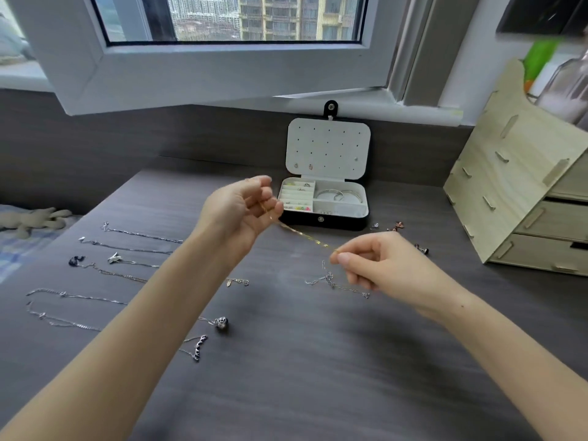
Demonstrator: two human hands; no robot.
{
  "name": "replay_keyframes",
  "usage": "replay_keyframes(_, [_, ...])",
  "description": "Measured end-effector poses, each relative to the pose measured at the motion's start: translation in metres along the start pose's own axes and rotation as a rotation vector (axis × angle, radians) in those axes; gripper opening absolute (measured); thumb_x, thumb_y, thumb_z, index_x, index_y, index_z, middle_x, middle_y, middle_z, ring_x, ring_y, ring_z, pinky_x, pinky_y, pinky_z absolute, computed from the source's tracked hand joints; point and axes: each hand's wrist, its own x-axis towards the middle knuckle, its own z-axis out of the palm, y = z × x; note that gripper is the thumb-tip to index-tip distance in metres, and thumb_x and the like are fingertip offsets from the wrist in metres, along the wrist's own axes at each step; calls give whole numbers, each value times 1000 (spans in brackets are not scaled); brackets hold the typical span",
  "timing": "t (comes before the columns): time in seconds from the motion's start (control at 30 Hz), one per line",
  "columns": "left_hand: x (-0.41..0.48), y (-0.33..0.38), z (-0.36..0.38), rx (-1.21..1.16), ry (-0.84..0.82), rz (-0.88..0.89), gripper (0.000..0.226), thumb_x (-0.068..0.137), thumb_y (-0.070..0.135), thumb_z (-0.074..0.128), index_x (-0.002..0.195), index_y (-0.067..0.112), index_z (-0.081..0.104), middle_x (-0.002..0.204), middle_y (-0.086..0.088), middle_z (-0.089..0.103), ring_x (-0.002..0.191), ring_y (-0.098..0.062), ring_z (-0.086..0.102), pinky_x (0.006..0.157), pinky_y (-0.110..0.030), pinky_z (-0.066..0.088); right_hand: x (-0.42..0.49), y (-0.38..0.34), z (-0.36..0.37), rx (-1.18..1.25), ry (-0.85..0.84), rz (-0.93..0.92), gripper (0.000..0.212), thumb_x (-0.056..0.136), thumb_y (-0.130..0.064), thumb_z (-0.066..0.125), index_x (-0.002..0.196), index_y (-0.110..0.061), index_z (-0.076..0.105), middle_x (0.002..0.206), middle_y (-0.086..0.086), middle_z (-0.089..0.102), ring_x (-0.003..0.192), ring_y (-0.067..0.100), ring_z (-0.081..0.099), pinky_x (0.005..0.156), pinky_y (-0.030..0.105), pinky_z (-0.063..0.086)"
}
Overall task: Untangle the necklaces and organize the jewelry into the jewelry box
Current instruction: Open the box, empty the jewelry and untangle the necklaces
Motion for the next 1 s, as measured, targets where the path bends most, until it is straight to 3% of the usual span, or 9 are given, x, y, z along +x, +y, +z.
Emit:
replay_keyframes(0.2, [19, 10, -57, 162, 138, 37, 25, 101, 10, 38, 85, 0, 54, 59, -8, 69, 56, -17, 69, 54, -27, 58, 27, 12, -2, -225, 208, -43, 15, 90, -16, 59, 84, -12, 72, 58, -5, 59, 43, -5, 47, 47, 7, 34])
replay_keyframes(0.47, [27, 51, -117, 582, 161, 61, 18, 98, 5, 44, 87, -2, 56, 72, -14, 68, 57, -15, 69, 59, -21, 58, 74, -22, 44, -405, 131, -204, 18, 88, -14, 58, 77, -18, 71, 55, -15, 55, 55, 0, 47, 54, 16, 34])
replay_keyframes(0.57, [26, 52, -109, 757, 10, 142, 16, 96, 4, 48, 89, 5, 61, 91, -16, 66, 73, -17, 68, 75, -24, 57, 85, -46, 49, -363, 153, -261, 24, 88, -12, 58, 67, -22, 65, 44, -19, 53, 50, -3, 50, 51, 10, 33])
replay_keyframes(0.63, [23, 48, -98, 816, -170, 163, 18, 98, 11, 47, 94, 11, 64, 102, -11, 69, 91, -19, 67, 87, -28, 53, 87, -65, 48, -280, 169, -312, 17, 87, -10, 59, 74, -14, 70, 49, -17, 55, 50, -1, 51, 55, 13, 39])
replay_keyframes(0.7, [21, 42, -82, 800, -339, 129, 25, 100, 24, 41, 103, 15, 64, 107, -3, 70, 100, -18, 66, 91, -28, 50, 83, -82, 44, -213, 185, -353, 14, 87, -9, 59, 81, -8, 72, 55, -13, 54, 45, -2, 49, 48, 8, 35])
replay_keyframes(0.77, [20, 35, -66, 720, -432, 69, 34, 101, 31, 34, 101, 15, 64, 91, -1, 71, 92, -19, 68, 89, -30, 49, 77, -95, 35, -178, 208, -375, 15, 88, -11, 59, 83, -7, 73, 55, -9, 53, 44, -2, 46, 45, 8, 32])
replay_keyframes(0.83, [23, 29, -56, 649, -469, 37, 37, 99, 32, 37, 87, 14, 67, 63, 2, 55, 65, -17, 59, 81, -32, 49, 69, -98, 21, -164, 235, -365, 15, 89, -12, 59, 83, -10, 72, 56, -7, 54, 42, -3, 46, 45, 6, 31])
replay_keyframes(0.9, [29, 24, -53, 652, -489, 36, 34, 97, 30, 45, 75, 16, 67, 57, 4, 34, 54, -14, 35, 64, -27, 41, 64, -89, 4, -229, 281, -330, 15, 89, -13, 59, 83, -9, 71, 60, -5, 56, 43, -4, 47, 44, 6, 32])
replay_keyframes(1.0, [40, 16, -44, 905, -452, 107, 25, 93, 30, 57, 71, 19, 65, 52, 12, 35, 51, -10, 30, 53, -22, 28, 59, -56, -18, -465, 320, -212, 16, 87, -19, 62, 80, -9, 73, 65, -3, 62, 57, 4, 52, 57, 20, 40])
